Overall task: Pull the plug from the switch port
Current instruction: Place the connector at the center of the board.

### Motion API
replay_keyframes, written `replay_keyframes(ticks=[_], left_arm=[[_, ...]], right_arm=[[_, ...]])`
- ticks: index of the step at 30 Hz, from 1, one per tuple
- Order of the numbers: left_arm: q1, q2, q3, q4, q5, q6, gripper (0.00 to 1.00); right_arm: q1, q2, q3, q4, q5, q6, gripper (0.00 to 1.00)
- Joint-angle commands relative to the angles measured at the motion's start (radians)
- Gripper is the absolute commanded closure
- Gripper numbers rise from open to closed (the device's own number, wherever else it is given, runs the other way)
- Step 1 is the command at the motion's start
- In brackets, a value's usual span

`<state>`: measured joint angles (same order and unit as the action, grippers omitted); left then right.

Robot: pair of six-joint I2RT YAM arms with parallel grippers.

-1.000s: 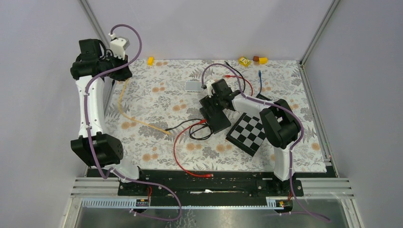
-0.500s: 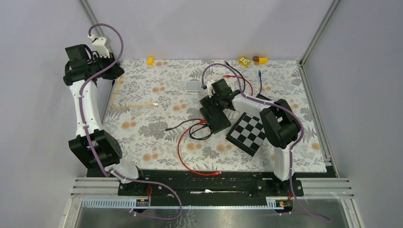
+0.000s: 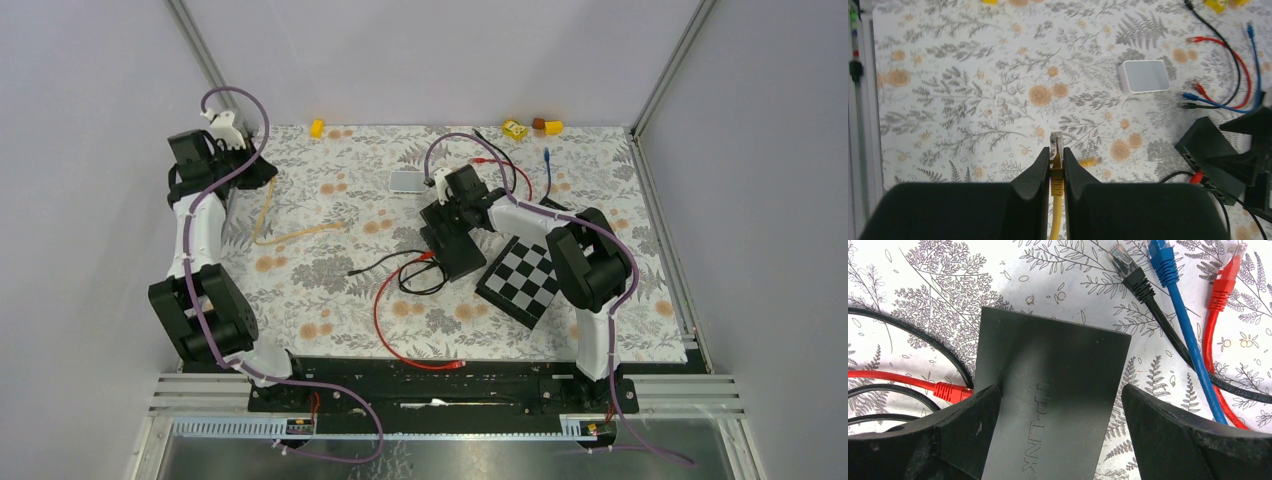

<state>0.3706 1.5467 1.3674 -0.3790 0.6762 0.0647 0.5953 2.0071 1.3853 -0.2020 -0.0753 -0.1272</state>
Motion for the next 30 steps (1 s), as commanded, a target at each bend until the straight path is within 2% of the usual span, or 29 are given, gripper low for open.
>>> replay_keyframes(ticks=[1,6,9,14,30], left_arm=[[0.005,-0.046,-0.108,0.227,-0.100,-0.045,1.00],[0.004,-0.020,-0.174,0.244,-0.144,0.001,0.92],[0.005,0.004,-0.180,0.221,-0.185,0.035,0.84],[0.007,0.024,-0.191,0.205,-0.241,0.064,0.77],[0.008,0.077,-0.156,0.087,-0.079,0.060,0.38]], right_arm=[[-0.009,0.038,0.020,-0.060,-0.001,-0.023,0.02],[-0.011,0.037,0.018,-0.060,0.002,-0.025,0.02],[-0.012,0.041,0.018,-0.060,-0.001,-0.025,0.02],[-0.012,0.048,0.021,-0.062,-0.004,-0.025,0.02],[-0.014,0.061,0.027,-0.066,-0.001,-0.031,0.02]])
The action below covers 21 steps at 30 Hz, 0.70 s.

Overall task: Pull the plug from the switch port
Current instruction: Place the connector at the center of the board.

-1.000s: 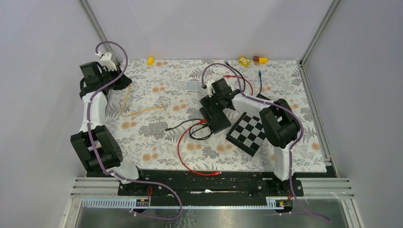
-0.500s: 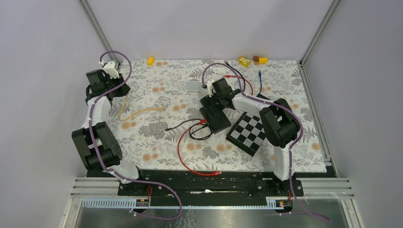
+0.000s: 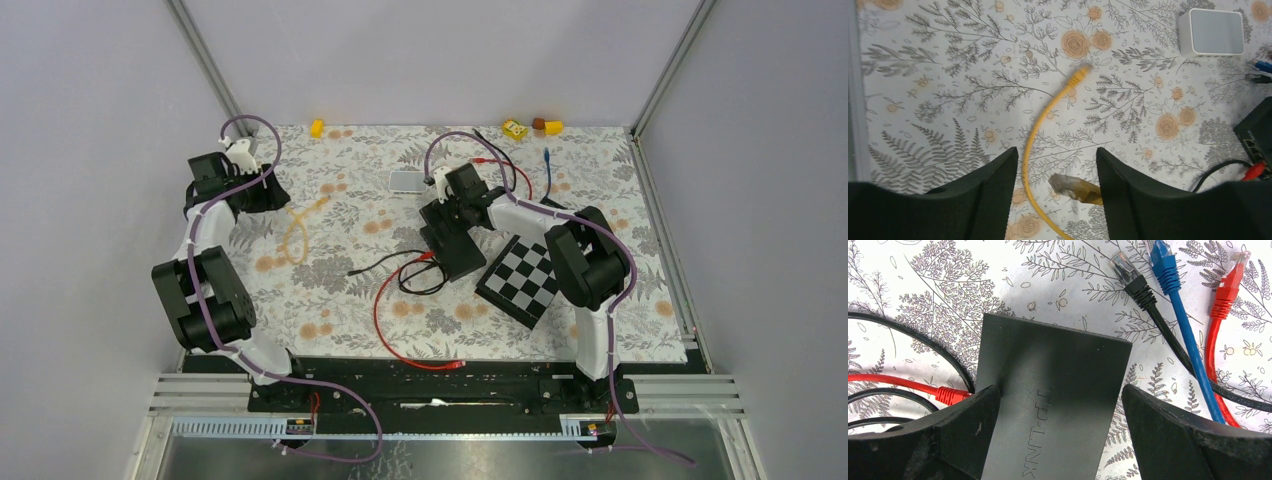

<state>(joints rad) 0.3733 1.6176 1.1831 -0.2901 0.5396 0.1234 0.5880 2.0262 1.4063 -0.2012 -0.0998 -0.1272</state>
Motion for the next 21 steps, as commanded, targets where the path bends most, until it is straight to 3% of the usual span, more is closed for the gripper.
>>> replay_keyframes(ticks=[1,21], left_arm=[[0.006,0.007,0.030,-0.002,0.058,-0.001,0.36],[0.006,0.063,0.078,0.009,-0.086,-0.047,0.24]], right_arm=[[-0.007,0.043,0.006,-0.069,0.022,-0.031,0.02],[-0.011,0.052,0.010,-0.074,0.017,-0.032,0.02]])
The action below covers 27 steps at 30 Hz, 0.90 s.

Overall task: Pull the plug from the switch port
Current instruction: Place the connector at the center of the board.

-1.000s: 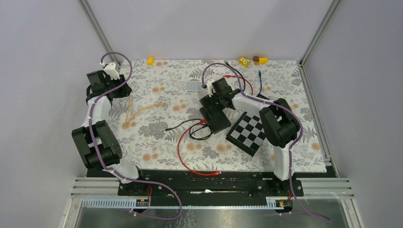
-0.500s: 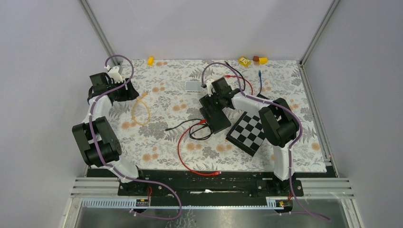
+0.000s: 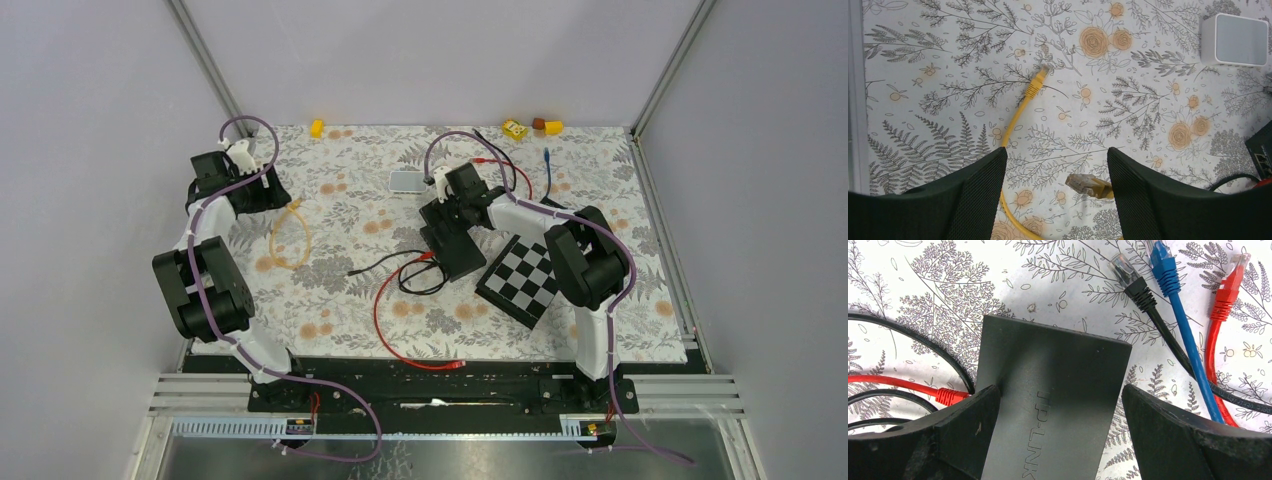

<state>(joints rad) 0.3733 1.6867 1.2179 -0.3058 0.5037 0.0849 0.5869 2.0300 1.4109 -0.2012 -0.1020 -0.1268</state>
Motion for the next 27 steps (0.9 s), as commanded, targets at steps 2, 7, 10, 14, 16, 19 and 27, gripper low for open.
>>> replay_keyframes(ticks=[2,7,10,14,16,19,27], left_arm=[[0.006,-0.009,0.043,0.028,-0.060,-0.009,0.22],[0.006,-0.010,0.047,0.035,-0.063,-0.022,0.14],[0.006,-0.011,0.052,0.040,-0.050,-0.033,0.06],[0.006,-0.019,0.041,0.056,-0.001,-0.045,0.01],[0.006,-0.035,0.021,0.077,0.012,-0.054,0.01],[0.006,-0.060,-0.007,0.112,0.023,-0.067,0.01],[-0.014,-0.084,-0.060,0.147,0.209,-0.109,0.01]], right_arm=[[-0.010,0.050,0.005,-0.074,0.018,-0.033,0.02],[-0.010,0.049,0.007,-0.076,0.015,-0.033,0.02],[-0.009,0.043,0.007,-0.076,0.011,-0.032,0.02],[-0.011,0.038,0.005,-0.076,-0.005,-0.030,0.02],[-0.011,0.036,0.005,-0.076,-0.012,-0.028,0.02],[-0.010,0.035,0.005,-0.076,-0.017,-0.028,0.01],[-0.011,0.021,0.007,-0.077,-0.056,-0.027,0.01]])
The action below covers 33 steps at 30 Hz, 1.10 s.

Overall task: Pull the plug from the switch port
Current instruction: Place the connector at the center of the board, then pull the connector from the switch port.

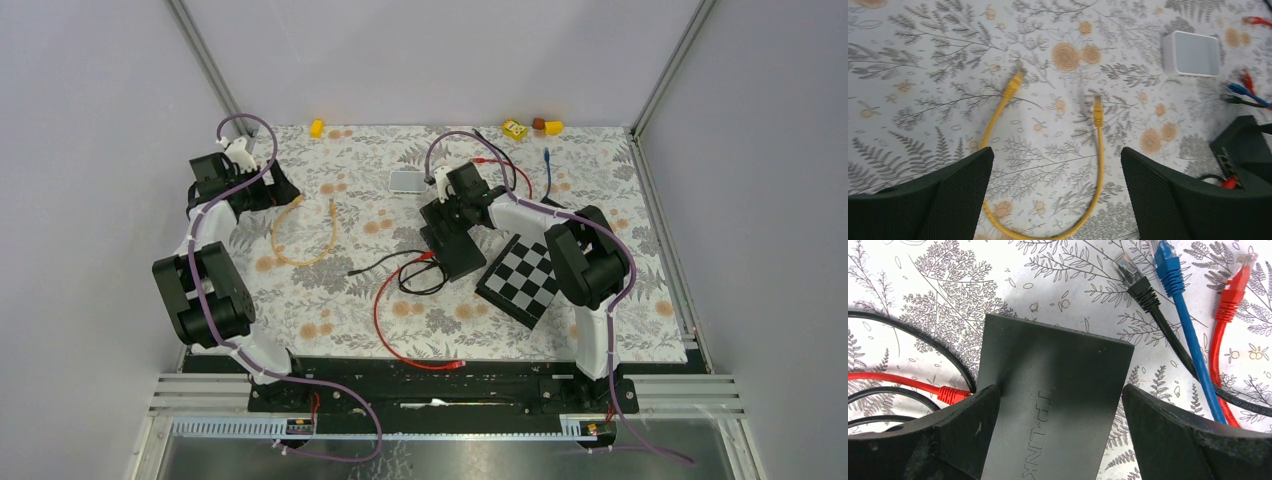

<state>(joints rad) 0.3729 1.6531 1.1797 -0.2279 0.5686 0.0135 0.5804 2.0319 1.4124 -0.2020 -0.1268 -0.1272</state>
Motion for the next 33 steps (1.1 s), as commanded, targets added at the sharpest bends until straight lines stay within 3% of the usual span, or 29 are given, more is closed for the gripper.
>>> replay_keyframes(ticks=[1,14,24,33], left_arm=[[-0.027,-0.048,-0.029,0.070,0.171,-0.039,0.01],[-0.290,0.054,-0.035,0.057,0.356,-0.028,0.02],[-0.478,0.223,0.040,0.030,0.417,-0.046,0.15],[-0.603,0.261,0.009,0.030,0.413,-0.022,0.29]], right_arm=[[-0.005,0.016,0.005,-0.077,-0.046,-0.027,0.01],[-0.017,-0.054,-0.010,-0.078,-0.189,-0.037,0.00],[-0.077,-0.089,-0.037,-0.071,-0.295,-0.035,0.00],[-0.103,-0.111,-0.065,-0.087,-0.337,-0.084,0.00]])
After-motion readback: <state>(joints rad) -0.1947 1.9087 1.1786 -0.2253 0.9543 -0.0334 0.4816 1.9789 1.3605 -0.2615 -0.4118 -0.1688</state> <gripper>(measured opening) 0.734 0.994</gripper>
